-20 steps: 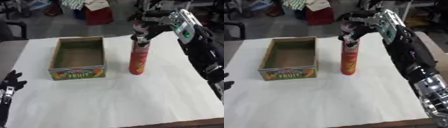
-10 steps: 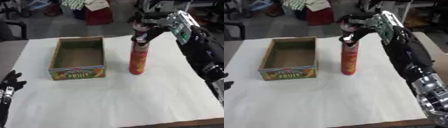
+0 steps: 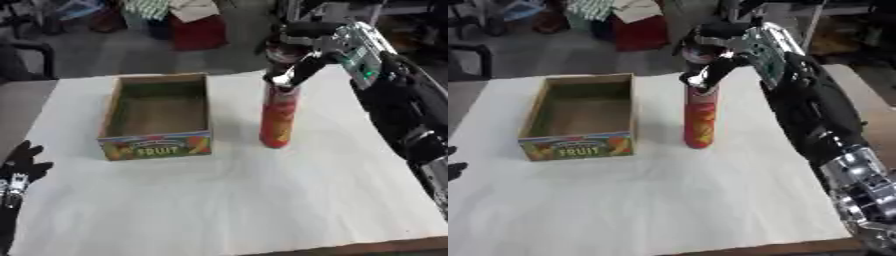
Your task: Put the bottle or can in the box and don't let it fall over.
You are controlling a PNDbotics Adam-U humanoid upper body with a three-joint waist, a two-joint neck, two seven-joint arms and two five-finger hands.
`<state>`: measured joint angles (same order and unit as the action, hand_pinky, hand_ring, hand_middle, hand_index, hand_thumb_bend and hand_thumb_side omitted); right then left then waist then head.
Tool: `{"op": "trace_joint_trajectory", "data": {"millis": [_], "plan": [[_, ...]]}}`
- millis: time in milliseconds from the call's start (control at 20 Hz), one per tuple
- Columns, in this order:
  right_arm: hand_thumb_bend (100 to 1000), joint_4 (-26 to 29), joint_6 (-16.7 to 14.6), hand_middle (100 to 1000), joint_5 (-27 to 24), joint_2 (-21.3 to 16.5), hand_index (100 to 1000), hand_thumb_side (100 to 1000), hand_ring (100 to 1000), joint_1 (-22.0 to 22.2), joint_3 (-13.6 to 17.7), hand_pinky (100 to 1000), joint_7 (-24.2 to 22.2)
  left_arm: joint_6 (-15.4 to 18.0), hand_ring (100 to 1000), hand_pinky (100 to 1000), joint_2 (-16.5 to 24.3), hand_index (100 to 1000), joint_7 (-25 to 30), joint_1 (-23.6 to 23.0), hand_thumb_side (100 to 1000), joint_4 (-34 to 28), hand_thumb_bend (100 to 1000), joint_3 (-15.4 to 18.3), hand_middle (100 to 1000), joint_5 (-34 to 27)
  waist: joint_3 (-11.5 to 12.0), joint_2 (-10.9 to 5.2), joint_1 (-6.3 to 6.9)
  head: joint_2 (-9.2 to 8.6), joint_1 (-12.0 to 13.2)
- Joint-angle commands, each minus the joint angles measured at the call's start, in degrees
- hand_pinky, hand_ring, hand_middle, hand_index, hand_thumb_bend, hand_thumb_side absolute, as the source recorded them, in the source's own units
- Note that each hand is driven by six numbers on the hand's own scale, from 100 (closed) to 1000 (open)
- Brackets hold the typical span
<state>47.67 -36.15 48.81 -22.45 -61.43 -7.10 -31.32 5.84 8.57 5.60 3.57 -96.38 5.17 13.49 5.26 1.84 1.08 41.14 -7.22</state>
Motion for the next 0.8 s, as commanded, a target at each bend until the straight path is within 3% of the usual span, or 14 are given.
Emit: {"op": "trace_joint_trajectory", "data": {"millis": [50, 250, 800], "plan": [[100, 1.37, -8.26, 390, 1.55, -0.8, 427, 189, 250, -0.67, 0.0, 287, -4.95, -0.02, 780, 851, 0.89, 1000, -0.09, 0.61, 1000, -0.72, 306, 0.27, 870, -0.17, 0.09, -0.48, 0.03, -0.69, -0.36], [100, 2.43, -8.72, 334, 2.66, -0.82, 391, 203, 183, -0.8, 0.12, 194, 1.61, -0.04, 780, 852, 0.86, 1000, -0.1, 0.65, 1000, -0.72, 306, 0.27, 870, -0.19, 0.16, -0.48, 0.03, -0.72, -0.45], [100, 4.89, -7.17, 324, 2.71, -0.09, 382, 190, 171, -5.87, 1.79, 185, 8.78, 0.03, 780, 853, 0.73, 1000, 0.18, 0.81, 1000, -0.69, 305, -0.13, 870, -0.3, 1.02, -0.51, 0.11, -1.03, -1.4]]}}
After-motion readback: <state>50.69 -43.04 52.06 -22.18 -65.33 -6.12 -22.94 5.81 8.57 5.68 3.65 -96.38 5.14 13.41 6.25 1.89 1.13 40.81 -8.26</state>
